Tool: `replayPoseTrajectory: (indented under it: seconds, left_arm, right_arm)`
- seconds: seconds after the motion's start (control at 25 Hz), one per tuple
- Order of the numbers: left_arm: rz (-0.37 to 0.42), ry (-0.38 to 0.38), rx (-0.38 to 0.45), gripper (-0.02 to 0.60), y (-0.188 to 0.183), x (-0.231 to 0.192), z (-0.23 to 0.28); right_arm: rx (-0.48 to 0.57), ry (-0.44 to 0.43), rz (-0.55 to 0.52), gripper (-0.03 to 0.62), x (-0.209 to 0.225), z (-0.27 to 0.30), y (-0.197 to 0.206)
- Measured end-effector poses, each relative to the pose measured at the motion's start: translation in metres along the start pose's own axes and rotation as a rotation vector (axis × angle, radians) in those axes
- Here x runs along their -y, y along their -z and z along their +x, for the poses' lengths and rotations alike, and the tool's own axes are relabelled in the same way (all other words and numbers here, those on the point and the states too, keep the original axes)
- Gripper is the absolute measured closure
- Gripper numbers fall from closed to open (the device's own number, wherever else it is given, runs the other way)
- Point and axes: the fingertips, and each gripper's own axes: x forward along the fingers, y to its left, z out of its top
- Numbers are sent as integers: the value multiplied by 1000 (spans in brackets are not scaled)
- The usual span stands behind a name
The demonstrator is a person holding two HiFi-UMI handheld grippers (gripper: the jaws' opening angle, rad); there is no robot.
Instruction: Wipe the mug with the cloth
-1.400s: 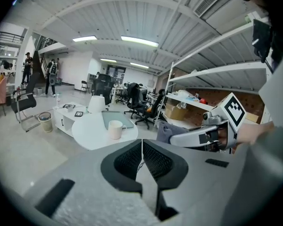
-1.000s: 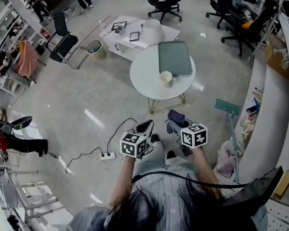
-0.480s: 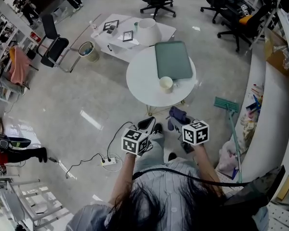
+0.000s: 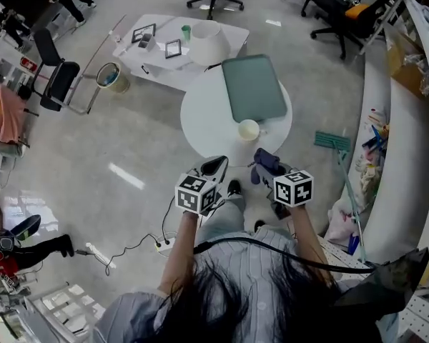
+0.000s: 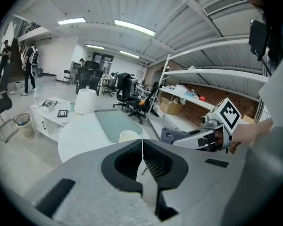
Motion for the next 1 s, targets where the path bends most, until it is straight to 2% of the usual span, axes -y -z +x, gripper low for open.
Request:
replayPoseTrajectory:
  seconds: [0.24, 0.64, 0.88, 1.0]
  left_arm:
    - [32, 90, -26, 563, -17, -19, 24]
    - [179, 205, -128, 563, -24, -38, 52]
    - [172, 257, -174, 561, -18, -36, 71]
    - [243, 278, -205, 561, -18, -31, 82]
  right_arm:
    - [-16, 63, 25, 514, 11, 18, -11]
    - [-5, 161, 91, 514, 24, 37, -23]
    - [-9, 209, 136, 514, 40, 30, -17]
    - [-11, 222, 148, 514, 51, 28, -18]
